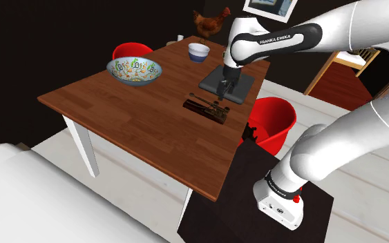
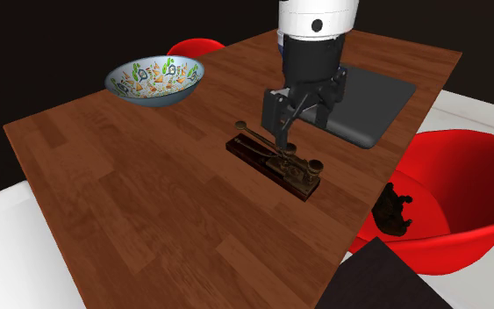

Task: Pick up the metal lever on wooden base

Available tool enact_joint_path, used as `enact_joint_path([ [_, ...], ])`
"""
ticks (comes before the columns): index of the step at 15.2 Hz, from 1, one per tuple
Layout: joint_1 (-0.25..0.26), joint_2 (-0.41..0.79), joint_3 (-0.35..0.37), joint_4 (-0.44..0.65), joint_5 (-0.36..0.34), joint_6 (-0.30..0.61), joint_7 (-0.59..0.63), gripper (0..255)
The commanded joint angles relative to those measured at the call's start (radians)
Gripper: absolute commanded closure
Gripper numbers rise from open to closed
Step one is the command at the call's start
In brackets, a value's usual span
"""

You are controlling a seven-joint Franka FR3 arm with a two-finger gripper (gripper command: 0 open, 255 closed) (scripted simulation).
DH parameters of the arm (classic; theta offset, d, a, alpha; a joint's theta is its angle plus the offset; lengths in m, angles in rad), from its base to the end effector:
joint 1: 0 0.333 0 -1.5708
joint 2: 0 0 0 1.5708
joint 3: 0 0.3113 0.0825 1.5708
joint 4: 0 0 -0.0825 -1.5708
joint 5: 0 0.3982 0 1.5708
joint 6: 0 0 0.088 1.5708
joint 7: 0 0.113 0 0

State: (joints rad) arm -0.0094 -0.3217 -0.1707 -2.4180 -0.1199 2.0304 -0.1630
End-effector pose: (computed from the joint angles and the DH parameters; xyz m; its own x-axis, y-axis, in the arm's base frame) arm 0.4381 -0.0874 0.4054 0.9958 0.0487 -0.0771 0.0517 -0.9979 0.0377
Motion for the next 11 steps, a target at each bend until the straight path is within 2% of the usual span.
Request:
enact_joint_path([
  [1,0.006,0.081,-0.012,0.021,0.012,0.069,-0.025,0],
  [7,0.010,0.315,-0.040,0.122,0.074,0.221,-0.125,0],
  [11,0.008,0.343,-0.040,0.109,0.080,0.263,-0.129,0],
])
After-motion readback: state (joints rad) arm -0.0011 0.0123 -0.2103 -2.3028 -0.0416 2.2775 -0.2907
